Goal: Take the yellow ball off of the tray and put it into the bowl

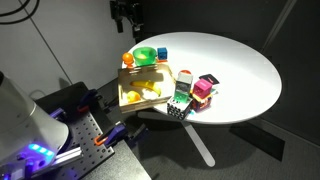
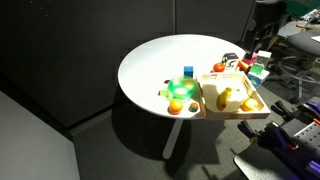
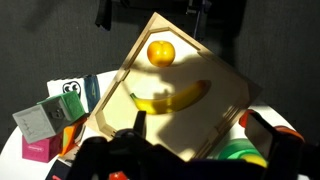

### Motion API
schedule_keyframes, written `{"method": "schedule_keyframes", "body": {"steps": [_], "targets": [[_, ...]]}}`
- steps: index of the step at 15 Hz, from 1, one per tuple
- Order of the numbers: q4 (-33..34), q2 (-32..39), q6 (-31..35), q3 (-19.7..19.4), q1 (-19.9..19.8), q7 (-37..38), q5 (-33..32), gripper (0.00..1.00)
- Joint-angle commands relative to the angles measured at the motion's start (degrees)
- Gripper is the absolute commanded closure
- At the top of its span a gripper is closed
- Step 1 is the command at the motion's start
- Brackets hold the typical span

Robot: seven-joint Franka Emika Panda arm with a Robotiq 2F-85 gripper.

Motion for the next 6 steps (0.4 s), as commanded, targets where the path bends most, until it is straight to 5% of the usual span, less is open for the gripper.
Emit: {"method": "schedule_keyframes", "body": {"steps": [1, 6], "targets": [[-0.1, -0.4, -0.5, 0.0, 0.1, -0.1, 0.2, 0.00], [-0.4, -0.9, -1.2, 0.0, 0.2, -0.2, 0.5, 0.00]]}}
